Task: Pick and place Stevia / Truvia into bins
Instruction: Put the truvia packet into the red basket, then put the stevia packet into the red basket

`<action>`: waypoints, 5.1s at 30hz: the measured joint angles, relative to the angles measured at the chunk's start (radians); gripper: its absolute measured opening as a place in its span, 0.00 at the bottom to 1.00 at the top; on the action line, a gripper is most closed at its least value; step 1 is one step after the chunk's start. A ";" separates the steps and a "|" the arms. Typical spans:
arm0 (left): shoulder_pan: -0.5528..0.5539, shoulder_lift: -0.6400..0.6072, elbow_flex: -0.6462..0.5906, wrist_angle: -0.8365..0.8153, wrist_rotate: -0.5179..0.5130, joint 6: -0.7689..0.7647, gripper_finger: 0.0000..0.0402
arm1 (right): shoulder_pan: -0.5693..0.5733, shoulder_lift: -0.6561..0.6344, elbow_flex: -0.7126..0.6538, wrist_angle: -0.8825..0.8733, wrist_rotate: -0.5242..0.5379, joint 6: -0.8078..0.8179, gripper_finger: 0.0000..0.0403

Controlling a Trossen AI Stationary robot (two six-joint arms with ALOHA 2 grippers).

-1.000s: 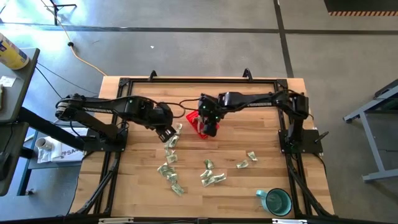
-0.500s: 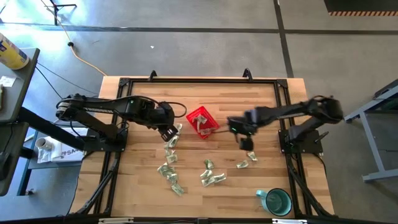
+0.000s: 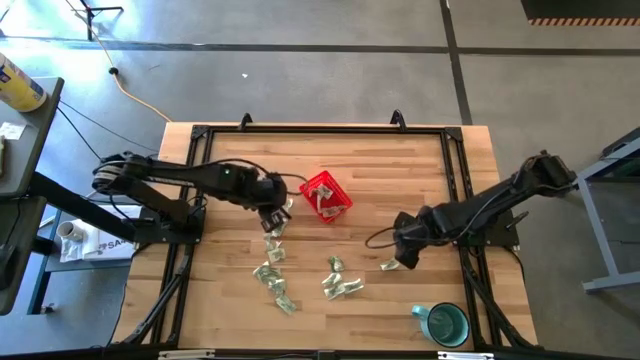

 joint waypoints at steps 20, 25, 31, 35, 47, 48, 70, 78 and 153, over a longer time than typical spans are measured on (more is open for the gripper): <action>0.274 0.038 -0.397 0.435 0.280 -0.333 0.38 | -0.054 0.000 0.002 0.014 0.051 0.023 0.72; 0.268 0.099 -0.397 0.437 0.280 -0.329 0.38 | -0.086 0.000 0.002 0.033 0.061 0.020 0.72; 0.254 0.168 -0.395 0.503 0.308 -0.330 0.38 | -0.104 0.001 0.002 0.036 0.061 0.019 0.72; 0.250 0.176 -0.394 0.507 0.285 -0.329 0.38 | -0.104 0.001 0.002 0.036 0.059 0.020 0.72; 0.253 0.177 -0.395 0.508 0.149 -0.254 0.15 | -0.104 0.001 0.002 0.035 0.064 0.020 0.72; 0.253 0.177 -0.395 0.508 0.139 -0.242 0.10 | -0.104 0.001 0.002 0.035 0.068 0.020 0.72; 0.254 0.117 0.008 0.445 0.085 0.012 0.05 | -0.104 0.000 0.003 0.064 0.144 0.021 0.72; 0.253 0.343 0.085 0.544 0.218 0.039 0.10 | -0.104 0.000 0.003 0.076 0.143 0.022 0.72; 0.261 0.264 0.061 0.605 0.238 0.083 0.14 | -0.134 0.000 0.003 0.021 0.084 -0.016 0.72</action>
